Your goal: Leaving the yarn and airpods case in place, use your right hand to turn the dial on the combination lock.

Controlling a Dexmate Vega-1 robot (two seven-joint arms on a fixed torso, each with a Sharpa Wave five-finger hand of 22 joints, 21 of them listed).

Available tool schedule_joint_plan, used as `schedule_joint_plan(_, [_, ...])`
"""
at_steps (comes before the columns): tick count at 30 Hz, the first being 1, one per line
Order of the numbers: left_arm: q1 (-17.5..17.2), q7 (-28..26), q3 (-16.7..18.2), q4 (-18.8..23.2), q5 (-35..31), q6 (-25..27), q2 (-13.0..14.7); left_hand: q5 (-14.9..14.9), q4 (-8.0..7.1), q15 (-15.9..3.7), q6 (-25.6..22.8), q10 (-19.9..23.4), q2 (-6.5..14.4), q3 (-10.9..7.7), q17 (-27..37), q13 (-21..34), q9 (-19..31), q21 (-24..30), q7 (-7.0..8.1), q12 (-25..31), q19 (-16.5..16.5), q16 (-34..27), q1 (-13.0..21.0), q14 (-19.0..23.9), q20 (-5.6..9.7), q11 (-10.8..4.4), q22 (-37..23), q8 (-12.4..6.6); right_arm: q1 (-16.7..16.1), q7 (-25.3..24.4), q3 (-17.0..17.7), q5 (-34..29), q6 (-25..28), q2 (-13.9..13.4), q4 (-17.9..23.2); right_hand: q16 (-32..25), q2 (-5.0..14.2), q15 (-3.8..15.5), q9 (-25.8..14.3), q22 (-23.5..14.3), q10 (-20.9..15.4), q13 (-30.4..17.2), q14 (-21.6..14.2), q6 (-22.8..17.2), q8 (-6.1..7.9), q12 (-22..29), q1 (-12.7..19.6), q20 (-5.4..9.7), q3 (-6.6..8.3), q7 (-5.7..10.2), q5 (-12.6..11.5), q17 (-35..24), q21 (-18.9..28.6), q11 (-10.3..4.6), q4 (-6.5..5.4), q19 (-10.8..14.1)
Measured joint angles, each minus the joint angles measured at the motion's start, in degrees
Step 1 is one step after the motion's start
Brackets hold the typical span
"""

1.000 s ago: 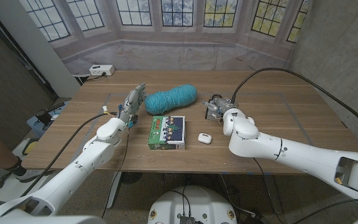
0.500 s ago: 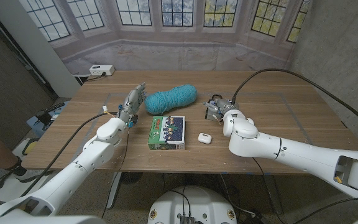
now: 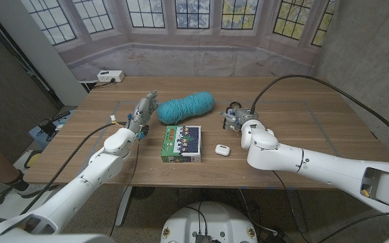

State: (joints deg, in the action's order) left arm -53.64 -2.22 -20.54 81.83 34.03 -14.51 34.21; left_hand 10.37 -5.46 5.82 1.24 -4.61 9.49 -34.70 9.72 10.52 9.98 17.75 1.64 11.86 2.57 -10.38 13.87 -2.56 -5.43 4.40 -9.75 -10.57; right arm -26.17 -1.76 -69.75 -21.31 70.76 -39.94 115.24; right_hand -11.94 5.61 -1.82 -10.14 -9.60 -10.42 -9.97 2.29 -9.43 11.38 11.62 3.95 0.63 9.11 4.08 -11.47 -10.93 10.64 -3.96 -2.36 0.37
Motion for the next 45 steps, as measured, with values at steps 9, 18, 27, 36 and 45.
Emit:
schedule_joint_plan(9, [-0.44, -0.04, 0.20, 0.32, 0.09, -0.17, 0.22, 0.00, 0.24, 0.00, 0.00, 0.00, 0.00, -0.24, 0.00, 0.00, 0.00, -0.43, 0.00, 0.00, 0.00, 0.00, 0.00, 0.00, 0.00, 0.00, 0.00, 0.00, 0.52, -1.23, -0.99, 0.67, 0.37, 0.32, -0.05, 0.00, -0.08, 0.29, 0.00, 0.00, -0.43, -0.39, -0.29, -0.31, 0.00, -0.20, 0.52, 0.00, 0.23, -0.31, 0.00, 0.07, 0.00, -0.29, 0.23, 0.00])
schedule_joint_plan(18, [-0.81, -0.19, 0.29, 0.66, 0.12, -0.23, 0.32, 0.00, 0.24, 0.00, 0.00, 0.00, 0.00, -0.24, 0.00, 0.00, 0.00, -0.43, 0.00, 0.00, 0.00, -0.01, 0.00, 0.00, 0.00, 0.00, 0.00, 0.00, 1.45, -2.23, -2.33, 0.76, 1.35, 0.44, 0.57, 0.00, -0.08, 0.29, -0.01, -0.01, -0.80, -0.42, -0.29, -0.31, 0.00, -0.14, 0.52, -0.01, 0.46, -0.31, 0.00, 0.28, 0.00, -0.24, 0.46, 0.00])
schedule_joint_plan(27, [-0.95, -0.39, 0.29, 0.87, 0.14, -0.24, 0.32, 0.00, 0.24, 0.00, 0.00, 0.00, 0.00, -0.24, 0.00, 0.00, 0.00, -0.89, 0.00, 0.00, 0.00, -0.02, 0.00, 0.00, 0.00, 0.00, 0.00, 0.00, 2.03, -3.09, -3.09, 1.36, 2.15, 0.23, 0.98, 0.00, -0.01, 0.29, -0.01, -0.01, -0.80, -0.42, -0.29, -0.32, 0.00, -0.15, 1.05, 0.31, 0.70, -0.32, 0.00, 0.27, 0.00, -0.24, 0.70, 0.32])
schedule_joint_plan(36, [-0.96, -0.52, 0.07, 1.07, 0.09, -0.08, 0.25, 0.00, 0.48, 0.00, 0.00, 0.00, 0.00, -0.47, 0.00, 0.00, 0.00, -0.89, 0.00, 0.00, 0.31, -0.02, 0.00, 0.00, 0.32, 0.00, 0.00, 0.00, 1.86, -4.14, -3.13, 2.24, 2.28, -0.30, 1.24, 0.00, -0.01, 0.59, -0.01, -0.01, -1.00, -0.42, -0.59, -0.62, 0.00, -0.15, 1.05, 0.31, 0.94, -0.61, 0.00, 0.27, 0.00, -0.05, 0.94, 0.31])
schedule_joint_plan(45, [-0.73, -0.51, -0.28, 1.15, -0.15, 0.34, 0.13, 0.00, 0.32, 0.00, 0.00, 0.00, 0.00, -0.63, 0.00, 0.00, 0.00, -1.24, 0.00, 0.00, 0.40, -0.03, 0.00, 0.00, 0.22, 0.00, 0.00, 0.00, 1.06, -5.31, -2.63, 2.98, 2.25, -0.49, 1.46, 0.00, 0.22, 0.88, -0.01, -0.01, -1.91, -0.42, -0.88, 0.36, -0.40, -0.15, 1.73, 0.50, 1.34, -0.07, 0.00, 0.26, 0.00, -0.19, 1.34, 0.52])
